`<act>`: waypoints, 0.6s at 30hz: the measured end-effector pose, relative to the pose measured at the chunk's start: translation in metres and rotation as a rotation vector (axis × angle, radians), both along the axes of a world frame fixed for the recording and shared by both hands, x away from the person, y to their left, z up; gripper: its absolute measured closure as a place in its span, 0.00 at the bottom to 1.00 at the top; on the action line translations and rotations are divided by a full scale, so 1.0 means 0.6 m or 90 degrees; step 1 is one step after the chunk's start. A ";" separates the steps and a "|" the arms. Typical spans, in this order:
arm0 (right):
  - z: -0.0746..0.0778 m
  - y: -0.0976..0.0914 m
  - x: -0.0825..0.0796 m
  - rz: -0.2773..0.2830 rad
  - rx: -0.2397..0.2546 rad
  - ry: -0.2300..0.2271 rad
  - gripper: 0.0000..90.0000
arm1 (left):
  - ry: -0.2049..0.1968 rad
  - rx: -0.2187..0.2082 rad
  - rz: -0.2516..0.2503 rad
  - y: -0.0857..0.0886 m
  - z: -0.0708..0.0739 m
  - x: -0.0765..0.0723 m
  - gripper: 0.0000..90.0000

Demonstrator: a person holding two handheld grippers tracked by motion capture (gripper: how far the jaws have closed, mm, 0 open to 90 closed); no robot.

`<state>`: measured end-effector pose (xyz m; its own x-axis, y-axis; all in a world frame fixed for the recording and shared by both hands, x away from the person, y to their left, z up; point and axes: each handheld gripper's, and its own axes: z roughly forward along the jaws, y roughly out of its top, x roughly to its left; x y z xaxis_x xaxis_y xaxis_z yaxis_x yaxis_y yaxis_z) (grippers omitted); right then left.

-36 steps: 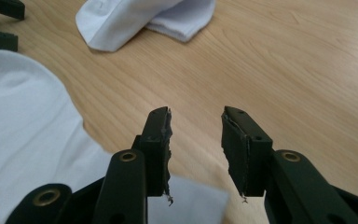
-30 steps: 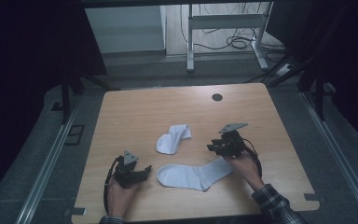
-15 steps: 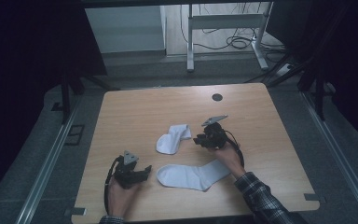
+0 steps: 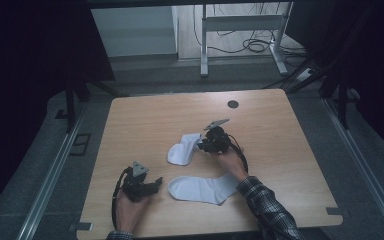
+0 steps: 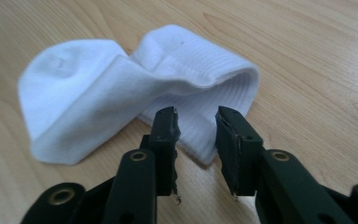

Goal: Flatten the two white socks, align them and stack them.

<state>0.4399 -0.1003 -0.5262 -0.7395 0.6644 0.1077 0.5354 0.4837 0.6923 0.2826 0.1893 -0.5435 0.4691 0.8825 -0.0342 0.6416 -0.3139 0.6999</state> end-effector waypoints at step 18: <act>-0.013 -0.004 0.004 -0.010 0.007 0.008 0.94 | -0.027 -0.036 -0.009 -0.005 0.020 0.055 0.40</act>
<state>0.4424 -0.1028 -0.5341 -0.7276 0.6747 0.1242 0.5512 0.4673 0.6912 0.3155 0.1860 -0.5317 0.4831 0.8732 -0.0636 0.6065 -0.2814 0.7436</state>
